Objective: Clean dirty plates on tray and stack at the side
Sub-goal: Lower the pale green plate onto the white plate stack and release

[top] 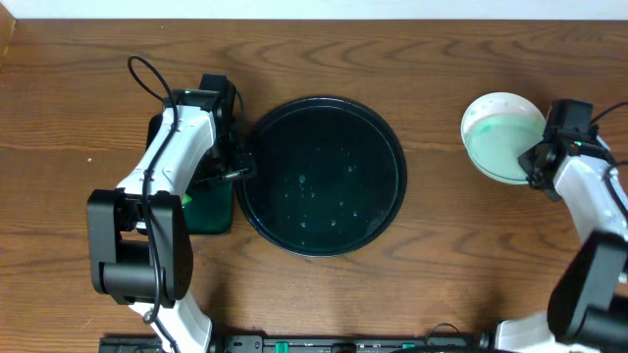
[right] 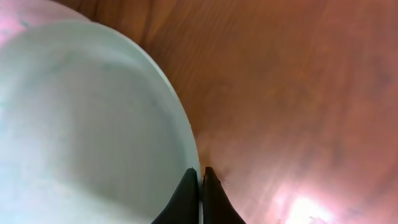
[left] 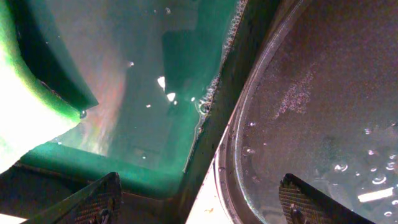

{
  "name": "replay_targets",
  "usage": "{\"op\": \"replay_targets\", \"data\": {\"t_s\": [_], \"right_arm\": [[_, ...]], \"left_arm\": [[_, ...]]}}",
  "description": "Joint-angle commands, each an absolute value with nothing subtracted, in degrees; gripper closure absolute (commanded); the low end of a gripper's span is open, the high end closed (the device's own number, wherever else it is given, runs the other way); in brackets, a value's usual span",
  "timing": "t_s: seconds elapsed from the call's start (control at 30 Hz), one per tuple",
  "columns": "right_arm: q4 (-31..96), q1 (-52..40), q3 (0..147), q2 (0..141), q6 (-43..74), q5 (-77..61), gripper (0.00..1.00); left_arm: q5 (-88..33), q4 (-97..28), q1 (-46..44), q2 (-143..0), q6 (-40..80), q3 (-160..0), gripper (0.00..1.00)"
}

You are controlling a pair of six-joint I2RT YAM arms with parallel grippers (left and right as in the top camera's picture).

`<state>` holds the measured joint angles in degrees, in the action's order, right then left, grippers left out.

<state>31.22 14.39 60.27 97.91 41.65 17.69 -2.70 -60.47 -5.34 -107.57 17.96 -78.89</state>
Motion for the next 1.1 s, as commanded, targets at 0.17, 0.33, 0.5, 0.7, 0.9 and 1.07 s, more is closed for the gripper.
{"op": "replay_targets", "data": {"t_s": [0.17,0.33,0.5,0.7,0.9,1.07], "right_arm": [[22.76,14.59,60.2,104.57,40.53,8.69,0.47],[17.23,14.59,60.31,105.3,35.44,5.04,0.01],[17.43,14.59,61.58,105.01,32.1,5.04,0.01],[17.74,14.57,63.33,101.14,23.88,7.53,0.06],[18.92,14.59,63.35,94.98,23.88,10.76,0.39],[20.32,14.52,63.31,94.26,25.67,9.74,0.99]], "left_arm": [[-2.59,-61.04,-5.34,-106.3,17.85,-80.07,0.19],[-2.59,-61.04,-5.34,-106.3,17.85,-80.07,0.19],[-2.59,-61.01,-5.34,-106.3,17.85,-80.07,0.19],[-2.59,-61.01,-5.34,-106.3,17.85,-80.07,0.19],[-2.59,-61.01,-5.34,-106.3,17.82,-80.07,0.19],[-2.59,-61.01,-5.34,-106.3,17.85,-80.07,0.19]]}}
